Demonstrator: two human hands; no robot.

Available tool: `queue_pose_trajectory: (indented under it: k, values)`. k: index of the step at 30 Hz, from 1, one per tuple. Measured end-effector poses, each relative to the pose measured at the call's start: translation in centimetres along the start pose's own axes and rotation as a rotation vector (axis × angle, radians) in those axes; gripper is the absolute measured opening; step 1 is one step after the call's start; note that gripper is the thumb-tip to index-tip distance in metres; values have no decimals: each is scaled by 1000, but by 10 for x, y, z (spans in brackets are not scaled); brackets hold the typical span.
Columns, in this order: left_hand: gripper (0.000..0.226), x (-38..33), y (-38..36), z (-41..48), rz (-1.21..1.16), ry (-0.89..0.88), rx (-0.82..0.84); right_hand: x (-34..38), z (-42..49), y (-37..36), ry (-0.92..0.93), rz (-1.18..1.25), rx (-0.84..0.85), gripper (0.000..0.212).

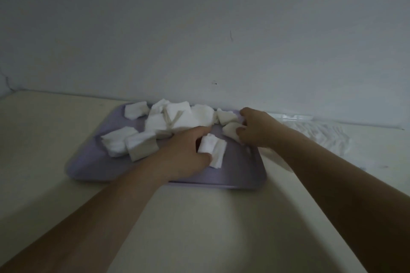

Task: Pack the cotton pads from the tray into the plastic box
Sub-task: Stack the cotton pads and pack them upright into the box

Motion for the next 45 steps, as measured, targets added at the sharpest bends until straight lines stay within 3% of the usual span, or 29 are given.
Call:
queue_pose_trajectory:
  k: [7,10,15,19,22,24,30,36,39,45]
  values:
    - [30,-1,3,-2,-166,29,4,8,2,7,-96,39,119,42]
    - [31,1,4,-3,-288,46,-36,10,-8,9,-56,78,39,30]
    - [39,-2,6,-4,-459,76,-48,2,-43,6,41,439,-165,24]
    - [21,-4,4,-6,-540,31,-82,-6,-64,-13,81,563,-203,17]
    - [13,-1,2,-5,-541,24,-99,-12,-69,-26,144,544,-186,27]
    - [18,1,1,-6,-538,3,-98,-15,-69,-29,191,535,-190,19]
    - [17,1,1,-7,-562,-45,-70,-24,-66,-34,197,809,-152,7]
    - [21,-1,-4,-9,-495,-110,11,-27,-67,-38,205,989,-176,14]
    - [24,-2,-8,-9,-367,-119,-43,-28,-67,-40,237,995,-111,12]
    - [21,-4,-10,-9,-390,-85,-124,-30,-70,-39,298,1022,-49,13]
Point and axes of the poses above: each hand's wrist, its own z-axis towards the middle knuckle, its own y-axis out of the back of the hand, x = y × z, the point moved 1 cm from there along z, towards the middle knuckle, and after that the axes turned 7 degrees about z, right-handed, at the moved point
